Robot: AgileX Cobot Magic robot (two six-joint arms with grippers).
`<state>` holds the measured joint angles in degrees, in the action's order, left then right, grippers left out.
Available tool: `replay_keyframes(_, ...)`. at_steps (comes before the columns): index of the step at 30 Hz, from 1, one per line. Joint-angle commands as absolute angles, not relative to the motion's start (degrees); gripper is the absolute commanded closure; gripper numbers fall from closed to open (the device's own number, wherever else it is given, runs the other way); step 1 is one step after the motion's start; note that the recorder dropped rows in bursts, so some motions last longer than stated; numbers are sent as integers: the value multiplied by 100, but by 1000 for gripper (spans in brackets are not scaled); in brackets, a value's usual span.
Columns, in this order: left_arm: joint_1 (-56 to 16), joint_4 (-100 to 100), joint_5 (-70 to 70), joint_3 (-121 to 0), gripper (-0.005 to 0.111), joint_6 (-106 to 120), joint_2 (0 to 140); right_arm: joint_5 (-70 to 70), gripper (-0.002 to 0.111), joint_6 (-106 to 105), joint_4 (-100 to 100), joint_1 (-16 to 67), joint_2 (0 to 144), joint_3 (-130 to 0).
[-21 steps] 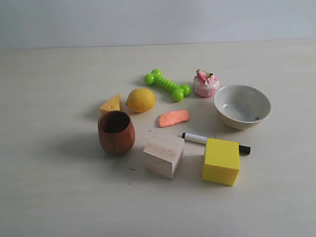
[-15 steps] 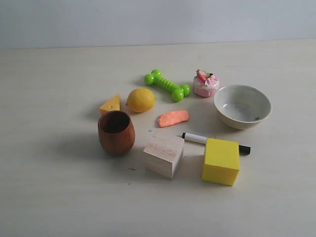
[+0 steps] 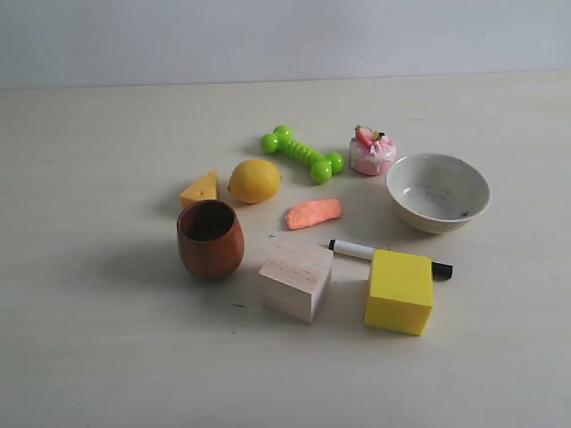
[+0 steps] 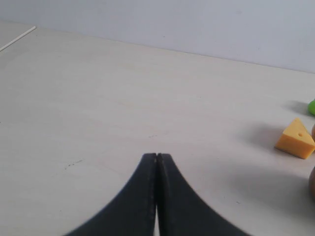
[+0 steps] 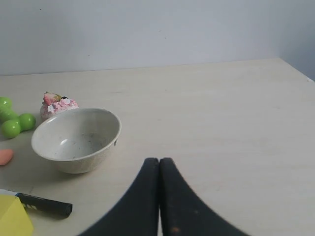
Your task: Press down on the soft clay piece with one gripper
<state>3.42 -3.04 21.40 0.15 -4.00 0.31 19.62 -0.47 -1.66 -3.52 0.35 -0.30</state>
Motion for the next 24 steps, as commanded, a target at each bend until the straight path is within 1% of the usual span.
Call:
replay_keyframes(1,337,-339,2081,0,107,-435,0,1920,108,-46,-131,-379,0,0)
replay_keyframes(5,337,-339,2081,0,107,-435,0,1647,108,-46,0,-379,0,0)
replay_keyframes(7,337,-339,2081,0,107,-435,0,1132,108,-46,0,-379,0,0)
replay_keyframes(8,337,-339,2081,0,107,-435,0,388,108,-46,-155,-379,0,0)
replay_keyframes(9,337,-339,2081,0,107,-435,0,83,108,-46,-156,-379,0,0)
replay_keyframes(10,337,-339,2081,0,107,-435,0,-566,108,-46,-156,-379,0,0)
replay_keyframes(12,337,-339,2081,0,107,-435,0,-1057,108,-46,-156,-379,0,0)
replay_keyframes(15,337,-339,2081,0,107,-435,0,-1386,108,-36,-156,-379,0,0)
replay_keyframes(19,337,-339,2081,0,107,-435,0,-2436,108,95,-186,-379,0,0)
replay_keyframes(21,337,-339,2081,0,107,-435,0,-2005,108,217,-417,-379,0,-181)
replay_keyframes(24,337,-339,2081,0,107,-435,0,-678,108,217,-462,-379,347,-966)
